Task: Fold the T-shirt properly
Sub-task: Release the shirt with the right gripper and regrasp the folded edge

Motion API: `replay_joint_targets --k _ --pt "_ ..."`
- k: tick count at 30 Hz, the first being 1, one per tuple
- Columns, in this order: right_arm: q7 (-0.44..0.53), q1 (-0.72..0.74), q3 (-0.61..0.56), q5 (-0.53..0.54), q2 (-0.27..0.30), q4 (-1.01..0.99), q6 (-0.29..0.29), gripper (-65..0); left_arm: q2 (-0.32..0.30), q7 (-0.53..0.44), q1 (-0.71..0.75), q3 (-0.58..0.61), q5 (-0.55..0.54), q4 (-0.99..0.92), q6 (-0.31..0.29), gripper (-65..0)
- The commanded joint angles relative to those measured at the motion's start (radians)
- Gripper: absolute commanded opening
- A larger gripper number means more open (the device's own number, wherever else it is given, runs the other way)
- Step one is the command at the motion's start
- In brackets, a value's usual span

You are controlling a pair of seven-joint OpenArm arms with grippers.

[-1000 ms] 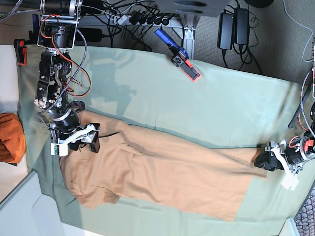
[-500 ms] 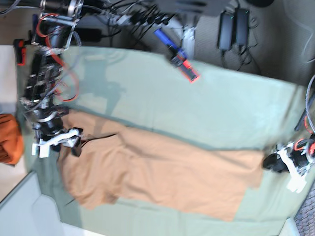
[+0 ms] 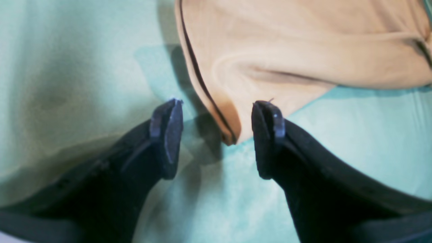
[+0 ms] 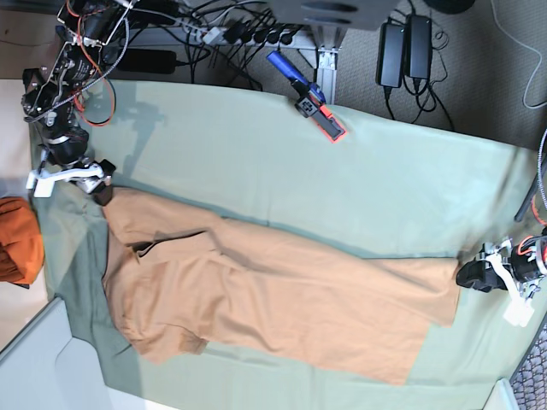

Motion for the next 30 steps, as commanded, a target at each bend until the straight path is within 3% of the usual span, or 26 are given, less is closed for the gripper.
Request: replay_joint_targets --k 1,9,18,20,22,24,25,30 --pt "0.036 0.019 0.005 0.015 0.002 0.011 0.018 -20.9 -0.019 -0.01 -0.026 -0.007 -0.025 0.014 -0.013 -28.9" --pt "0.066 0.055 0.005 -0.008 -0.08 0.006 0.018 -20.9 -0.019 0.0 -0.026 -0.007 -0.028 0.014 -0.013 -28.9" --pt "0.106 0.124 0.0 -0.031 -0.1 -0.097 0.018 -21.3 -0.019 -0.02 0.013 -0.007 -0.031 0.014 -0.013 -28.9" --pt "0.13 0.135 0.0 -0.031 -0.101 -0.121 0.018 -30.9 -0.019 -0.023 0.015 -0.01 -0.024 0.014 -0.013 -28.9" --pt "0.144 0.134 0.0 -0.031 -0.101 -0.129 0.018 -48.6 -0.019 -0.023 0.018 -0.018 -0.021 0.014 -0.013 -28.9" --pt "0.144 0.134 0.0 -0.031 -0.101 -0.13 0.018 -61.9 -0.019 -0.024 0.018 -0.026 -0.022 0.014 -0.013 -28.9" --pt "0.144 0.134 0.0 -0.03 -0.101 -0.129 0.019 -65.0 -0.016 -0.026 0.018 -0.033 -0.023 0.014 -0.013 -28.9" --pt "0.144 0.134 0.0 -0.03 -0.101 -0.129 0.019 -65.0 0.016 -0.031 0.018 -0.081 -0.034 0.014 -0.013 -28.9"
